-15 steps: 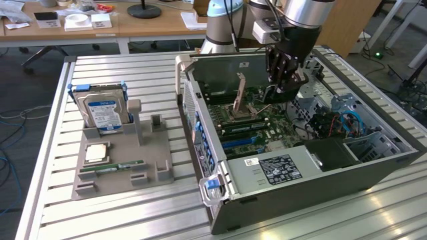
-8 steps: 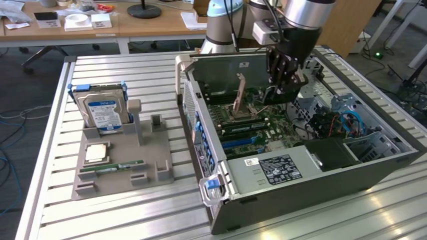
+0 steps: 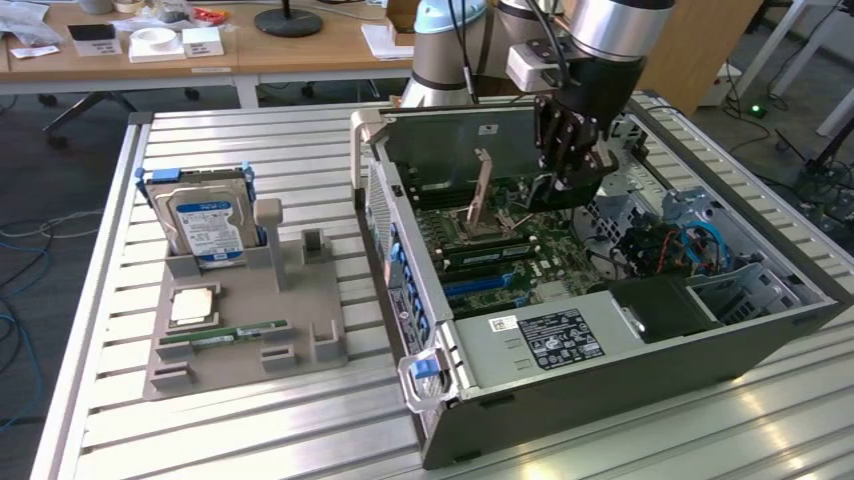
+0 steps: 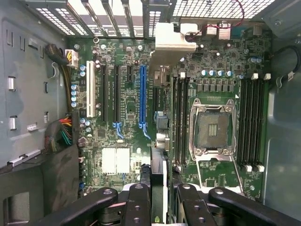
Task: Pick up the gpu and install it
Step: 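Insert the gpu into the slot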
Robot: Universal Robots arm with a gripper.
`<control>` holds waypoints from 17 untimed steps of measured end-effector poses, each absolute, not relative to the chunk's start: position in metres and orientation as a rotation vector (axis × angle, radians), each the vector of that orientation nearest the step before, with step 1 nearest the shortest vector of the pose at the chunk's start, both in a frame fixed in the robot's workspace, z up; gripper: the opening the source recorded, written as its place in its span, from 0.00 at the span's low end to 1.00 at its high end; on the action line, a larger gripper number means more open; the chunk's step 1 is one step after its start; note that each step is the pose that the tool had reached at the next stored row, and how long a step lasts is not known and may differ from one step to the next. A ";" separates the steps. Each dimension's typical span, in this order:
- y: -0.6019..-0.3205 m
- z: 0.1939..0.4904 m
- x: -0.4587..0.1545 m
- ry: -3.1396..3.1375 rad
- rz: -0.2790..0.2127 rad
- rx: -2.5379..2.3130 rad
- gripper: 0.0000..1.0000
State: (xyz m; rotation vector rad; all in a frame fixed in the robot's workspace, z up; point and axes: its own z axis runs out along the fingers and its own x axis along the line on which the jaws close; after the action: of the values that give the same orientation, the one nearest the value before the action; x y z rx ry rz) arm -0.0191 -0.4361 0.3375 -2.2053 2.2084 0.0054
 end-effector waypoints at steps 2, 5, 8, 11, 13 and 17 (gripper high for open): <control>-0.438 0.337 -0.019 2.208 0.006 -2.205 0.27; -0.439 0.337 -0.020 2.208 0.007 -2.204 0.27; -0.441 0.336 -0.021 2.207 0.008 -2.204 0.27; -0.442 0.332 -0.022 2.208 0.008 -2.204 0.27; -0.442 0.329 -0.023 2.207 0.008 -2.204 0.27; -0.444 0.323 -0.025 2.207 0.008 -2.204 0.27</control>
State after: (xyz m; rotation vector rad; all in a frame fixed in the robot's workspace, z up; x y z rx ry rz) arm -0.0249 -0.4439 0.3235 -2.2039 2.2074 0.0079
